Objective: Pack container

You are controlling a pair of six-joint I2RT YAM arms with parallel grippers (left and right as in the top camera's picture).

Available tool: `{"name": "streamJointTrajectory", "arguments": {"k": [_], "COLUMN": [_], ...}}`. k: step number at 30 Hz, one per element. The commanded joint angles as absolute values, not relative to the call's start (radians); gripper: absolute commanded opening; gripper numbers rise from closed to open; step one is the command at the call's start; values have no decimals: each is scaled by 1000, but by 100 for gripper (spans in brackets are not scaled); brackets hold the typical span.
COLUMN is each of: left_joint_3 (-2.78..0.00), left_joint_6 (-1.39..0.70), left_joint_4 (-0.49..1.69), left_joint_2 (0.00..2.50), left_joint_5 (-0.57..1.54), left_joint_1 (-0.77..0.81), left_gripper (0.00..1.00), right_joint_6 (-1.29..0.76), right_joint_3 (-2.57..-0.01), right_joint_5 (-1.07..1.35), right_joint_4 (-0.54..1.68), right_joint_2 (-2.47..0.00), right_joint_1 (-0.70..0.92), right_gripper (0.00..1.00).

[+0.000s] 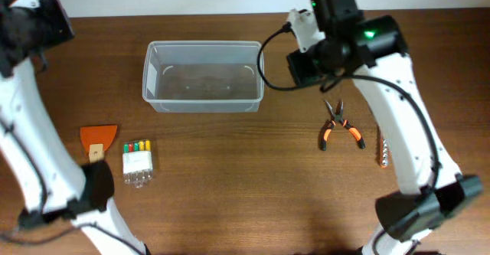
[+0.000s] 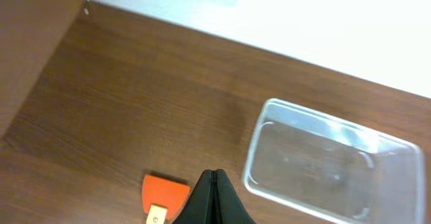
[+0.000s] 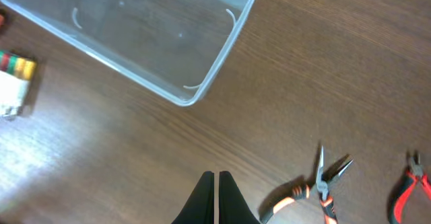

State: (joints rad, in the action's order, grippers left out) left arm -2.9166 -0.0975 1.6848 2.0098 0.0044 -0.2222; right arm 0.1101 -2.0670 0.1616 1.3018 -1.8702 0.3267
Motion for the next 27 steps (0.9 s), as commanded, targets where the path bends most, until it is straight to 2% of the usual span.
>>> {"name": "streamJointTrajectory", "arguments": {"k": [1, 11, 27], "left_joint_3": [-2751, -2060, -1555], "left_joint_6": [-81, -82, -52], "left_joint_4": [1687, 1672, 1475], "left_joint_2": [1863, 1623, 1563], "left_joint_5": [7, -42, 4], "left_joint_1": [-216, -217, -182], "left_gripper": [2, 2, 2], "right_joint_6": [133, 180, 252], "right_joint_3": [-2105, -2107, -2108], "right_joint_5": [119, 90, 95], "right_joint_4": [1274, 1134, 1059], "right_joint_2": [-1875, -1895, -2078], "right_joint_1": [336, 337, 426], "right_gripper": [4, 4, 4]}}
